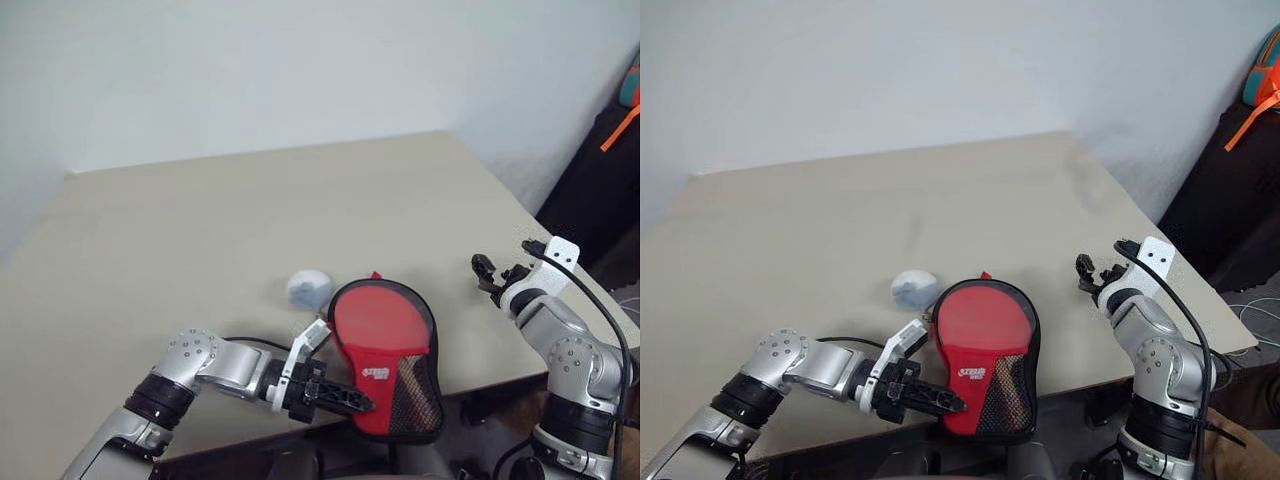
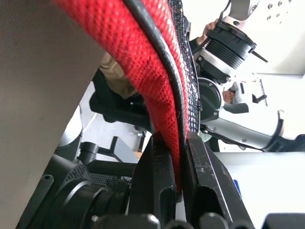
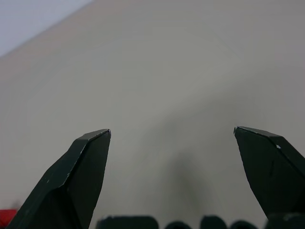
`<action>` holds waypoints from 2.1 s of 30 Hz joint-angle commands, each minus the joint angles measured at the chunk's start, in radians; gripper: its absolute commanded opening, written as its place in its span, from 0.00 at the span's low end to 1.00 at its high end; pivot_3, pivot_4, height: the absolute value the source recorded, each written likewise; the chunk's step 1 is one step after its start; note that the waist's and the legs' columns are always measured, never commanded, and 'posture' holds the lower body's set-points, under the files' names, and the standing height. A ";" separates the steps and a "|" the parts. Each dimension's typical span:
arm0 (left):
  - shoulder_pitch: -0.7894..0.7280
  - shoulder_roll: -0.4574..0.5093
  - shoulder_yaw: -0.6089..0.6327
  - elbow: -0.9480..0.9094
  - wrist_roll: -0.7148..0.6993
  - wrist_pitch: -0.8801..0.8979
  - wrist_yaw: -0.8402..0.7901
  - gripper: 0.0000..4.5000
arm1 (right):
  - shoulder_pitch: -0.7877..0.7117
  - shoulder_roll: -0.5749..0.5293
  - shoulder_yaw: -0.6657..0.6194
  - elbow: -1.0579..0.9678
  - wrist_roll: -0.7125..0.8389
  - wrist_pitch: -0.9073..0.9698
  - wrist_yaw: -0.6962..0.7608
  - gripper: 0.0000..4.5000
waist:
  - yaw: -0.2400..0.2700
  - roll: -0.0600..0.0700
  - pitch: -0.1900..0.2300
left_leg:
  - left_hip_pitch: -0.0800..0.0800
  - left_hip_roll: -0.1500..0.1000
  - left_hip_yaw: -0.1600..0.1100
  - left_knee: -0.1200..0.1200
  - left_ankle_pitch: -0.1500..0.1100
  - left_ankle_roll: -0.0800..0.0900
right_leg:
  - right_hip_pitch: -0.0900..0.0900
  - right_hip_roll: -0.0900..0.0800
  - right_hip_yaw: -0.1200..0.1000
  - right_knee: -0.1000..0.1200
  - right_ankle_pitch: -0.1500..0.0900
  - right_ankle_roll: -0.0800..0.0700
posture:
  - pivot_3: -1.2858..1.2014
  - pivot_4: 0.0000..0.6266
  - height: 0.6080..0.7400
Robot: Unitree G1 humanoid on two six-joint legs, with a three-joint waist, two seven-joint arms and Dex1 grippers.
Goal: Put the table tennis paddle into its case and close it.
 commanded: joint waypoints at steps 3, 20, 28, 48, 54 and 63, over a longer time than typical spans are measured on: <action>-0.052 -0.014 0.019 0.113 -0.030 0.024 -0.005 0.02 | -0.040 -0.014 0.012 0.010 -0.002 -0.026 0.016 1.00 | 0.000 0.000 0.000 | 0.000 0.000 0.000 0.000 0.000 0.000 | 0.000 0.000 0.000 0.000 0.000 0.000 | 0.52 0.00 1.00; 0.029 -0.065 0.111 0.055 -0.030 -0.034 0.112 0.02 | -0.067 -0.018 0.044 0.064 -0.021 -0.071 0.031 1.00 | 0.000 0.000 0.000 | 0.001 0.000 0.000 -0.002 0.000 0.000 | -0.001 0.000 0.001 0.000 0.000 0.000 | 0.52 0.00 1.00; 0.079 -0.052 0.112 -0.044 -0.030 -0.080 0.205 0.02 | -0.060 -0.017 0.057 0.067 -0.026 -0.085 0.030 1.00 | 0.000 0.000 0.000 | 0.000 0.000 0.000 -0.001 0.000 0.000 | 0.000 0.000 0.001 0.000 0.000 0.000 | 0.52 0.00 1.00; 0.043 -0.048 0.157 -0.052 -0.030 -0.112 0.235 0.64 | -0.077 -0.018 0.076 0.092 -0.034 -0.111 0.043 1.00 | 0.000 0.000 0.000 | 0.000 0.000 0.000 -0.001 0.000 0.000 | -0.001 0.000 0.001 0.000 0.000 0.000 | 0.52 0.00 1.00; 0.038 -0.027 0.171 0.007 -0.030 -0.072 0.215 0.64 | -0.074 -0.020 0.079 0.087 -0.032 -0.104 0.044 1.00 | 0.000 0.000 0.000 | 0.000 0.000 0.000 -0.001 0.000 0.000 | -0.001 0.000 0.001 -0.001 0.000 0.000 | 0.52 0.00 1.00; -0.003 0.165 0.222 -0.190 0.140 -0.026 0.046 0.64 | -0.079 -0.030 0.059 0.105 -0.018 -0.117 0.067 1.00 | 0.000 -0.001 0.001 | 0.000 0.000 0.000 -0.002 0.000 0.000 | -0.002 0.000 0.001 -0.001 0.000 0.000 | 0.52 0.00 1.00</action>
